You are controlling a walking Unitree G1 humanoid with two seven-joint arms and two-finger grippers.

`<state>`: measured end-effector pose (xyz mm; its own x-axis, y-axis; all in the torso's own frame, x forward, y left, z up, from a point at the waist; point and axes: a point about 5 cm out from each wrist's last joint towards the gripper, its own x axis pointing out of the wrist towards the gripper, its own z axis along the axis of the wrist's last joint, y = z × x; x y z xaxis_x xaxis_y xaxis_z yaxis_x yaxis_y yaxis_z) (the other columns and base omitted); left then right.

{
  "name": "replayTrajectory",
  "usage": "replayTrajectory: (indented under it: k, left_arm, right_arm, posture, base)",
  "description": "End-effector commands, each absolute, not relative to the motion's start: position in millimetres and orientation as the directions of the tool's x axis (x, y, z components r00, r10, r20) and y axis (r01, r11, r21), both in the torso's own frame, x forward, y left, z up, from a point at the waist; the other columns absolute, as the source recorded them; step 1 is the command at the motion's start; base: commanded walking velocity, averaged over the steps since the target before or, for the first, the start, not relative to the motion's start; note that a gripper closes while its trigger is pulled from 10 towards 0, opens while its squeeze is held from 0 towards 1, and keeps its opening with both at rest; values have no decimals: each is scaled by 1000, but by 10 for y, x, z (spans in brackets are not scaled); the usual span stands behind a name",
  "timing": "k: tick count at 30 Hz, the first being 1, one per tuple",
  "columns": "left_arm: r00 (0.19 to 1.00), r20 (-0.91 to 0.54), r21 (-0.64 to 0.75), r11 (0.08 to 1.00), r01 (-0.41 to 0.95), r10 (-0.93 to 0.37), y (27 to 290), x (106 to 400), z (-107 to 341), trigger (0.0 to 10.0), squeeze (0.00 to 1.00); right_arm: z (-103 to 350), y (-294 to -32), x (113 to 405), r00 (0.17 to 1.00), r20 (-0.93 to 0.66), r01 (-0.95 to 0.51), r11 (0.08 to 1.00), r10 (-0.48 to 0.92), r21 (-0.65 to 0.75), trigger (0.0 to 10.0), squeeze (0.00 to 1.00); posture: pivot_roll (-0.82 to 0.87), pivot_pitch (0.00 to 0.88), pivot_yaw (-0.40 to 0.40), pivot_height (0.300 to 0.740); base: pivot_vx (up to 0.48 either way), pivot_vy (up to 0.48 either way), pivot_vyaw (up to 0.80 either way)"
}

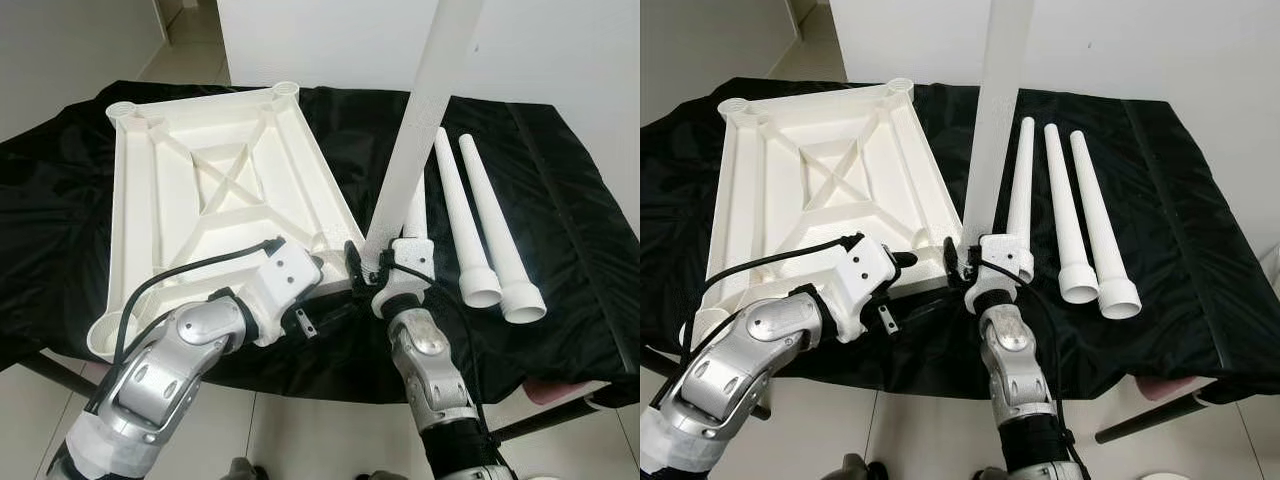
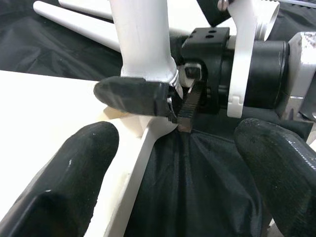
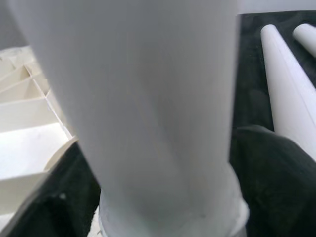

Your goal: Building children table

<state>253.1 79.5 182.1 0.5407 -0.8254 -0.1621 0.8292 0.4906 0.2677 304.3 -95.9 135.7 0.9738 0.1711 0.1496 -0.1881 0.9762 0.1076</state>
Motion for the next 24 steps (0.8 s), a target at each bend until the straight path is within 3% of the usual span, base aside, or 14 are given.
replayTrajectory:
  k: [1,2,10,24]
  left_arm:
    - [517,-170,263,467,844,-839,807,2534,1809,10000,0]
    - [518,-171,265,468,843,-838,810,2541,1810,10000,0]
    - [521,-171,273,468,840,-836,819,2560,1822,10000,0]
    - [496,-183,263,443,857,-849,798,2527,1804,10000,0]
  right_arm:
    - [1306,-980,3003,976,133,-189,975,173,118,10000,831]
    - [1332,-1008,2997,971,147,-204,972,186,115,10000,0]
    - [1369,-1097,2988,959,165,-247,965,231,88,10000,0]
    - [1573,-1223,3091,836,205,-509,859,509,-57,10000,0]
  posture:
    - [-111,117,47,740]
    - [-112,116,47,740]
    - [-110,120,51,740]
    - [-115,122,66,740]
  base:
    - [0,0,0]
    - [0,0,0]
    - [0,0,0]
    - [0,0,0]
